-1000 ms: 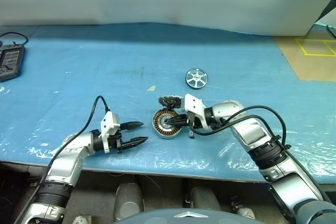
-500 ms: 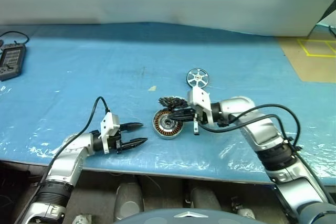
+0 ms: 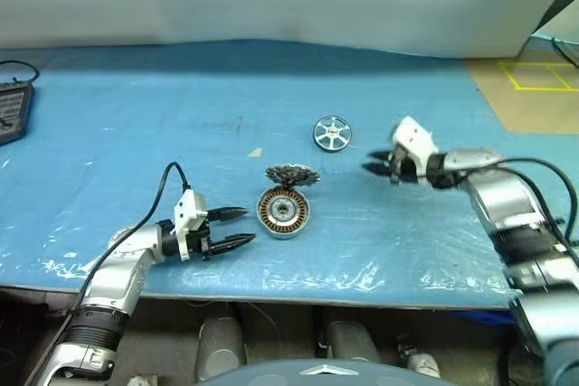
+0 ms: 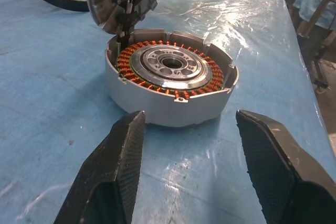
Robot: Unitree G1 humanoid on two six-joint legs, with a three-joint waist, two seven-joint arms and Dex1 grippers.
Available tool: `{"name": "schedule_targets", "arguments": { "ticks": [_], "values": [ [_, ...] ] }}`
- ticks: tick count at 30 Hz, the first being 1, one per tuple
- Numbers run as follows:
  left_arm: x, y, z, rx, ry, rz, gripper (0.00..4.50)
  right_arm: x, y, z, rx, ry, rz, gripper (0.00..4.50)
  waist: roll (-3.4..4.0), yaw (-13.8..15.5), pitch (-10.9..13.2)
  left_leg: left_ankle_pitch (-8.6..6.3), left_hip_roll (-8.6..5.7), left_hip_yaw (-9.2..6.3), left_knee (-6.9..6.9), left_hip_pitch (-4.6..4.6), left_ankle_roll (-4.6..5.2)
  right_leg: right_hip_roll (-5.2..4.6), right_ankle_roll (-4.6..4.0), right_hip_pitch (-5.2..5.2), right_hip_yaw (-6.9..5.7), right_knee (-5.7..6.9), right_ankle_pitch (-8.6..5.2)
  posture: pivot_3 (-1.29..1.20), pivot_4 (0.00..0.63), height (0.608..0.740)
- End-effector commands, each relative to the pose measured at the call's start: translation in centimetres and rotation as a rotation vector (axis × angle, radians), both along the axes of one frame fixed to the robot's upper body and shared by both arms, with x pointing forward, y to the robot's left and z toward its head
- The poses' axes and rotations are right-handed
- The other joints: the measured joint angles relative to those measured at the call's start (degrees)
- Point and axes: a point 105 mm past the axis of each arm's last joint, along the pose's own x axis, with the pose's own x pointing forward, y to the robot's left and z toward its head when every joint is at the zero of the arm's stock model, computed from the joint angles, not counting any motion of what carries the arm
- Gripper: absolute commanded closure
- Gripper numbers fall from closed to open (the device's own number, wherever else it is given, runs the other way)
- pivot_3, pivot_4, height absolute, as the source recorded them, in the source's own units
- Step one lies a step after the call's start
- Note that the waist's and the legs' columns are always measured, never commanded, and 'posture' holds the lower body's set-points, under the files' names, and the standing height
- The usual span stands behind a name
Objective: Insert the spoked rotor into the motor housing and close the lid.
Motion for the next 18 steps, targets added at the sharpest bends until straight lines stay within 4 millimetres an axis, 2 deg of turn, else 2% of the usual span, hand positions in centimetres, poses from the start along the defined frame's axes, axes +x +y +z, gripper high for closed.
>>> {"name": "schedule_targets", "arguments": {
  "ticks": [1, 8, 18],
  "values": [
    [0.3, -0.1, 0.6, -0.005, -0.031, -0.002, 1.59, 1.9, 0.4, 0.8, -0.035, -0.066, 0.001, 2.99, 0.00, 0.3, 0.0, 0.02, 0.03, 0.00, 0.00, -0.05, -0.03, 0.00, -0.06, 0.01, -0.04, -0.02, -0.03, 0.00, 0.150, 0.740],
    [0.0, 0.0, 0.5, -0.007, -0.034, 0.024, 1.59, 3.6, 1.5, -0.4, -0.053, -0.045, 0.010, 2.99, 0.00, 0.8, 0.0, 0.04, 0.18, 0.01, 0.08, -0.32, -0.29, 0.00, -0.22, -0.05, -0.26, -0.05, -0.13, 0.00, 0.150, 0.740],
    [0.2, 0.1, 0.6, -0.003, -0.040, 0.042, 1.59, 3.9, 2.0, -2.0, -0.051, -0.001, 0.010, 2.99, 0.02, 0.6, 0.0, -0.08, 0.31, 0.01, 0.34, -0.24, -0.11, 0.03, -0.29, -0.02, -0.28, 0.16, -0.16, 0.00, 0.150, 0.740]
  ]
}}
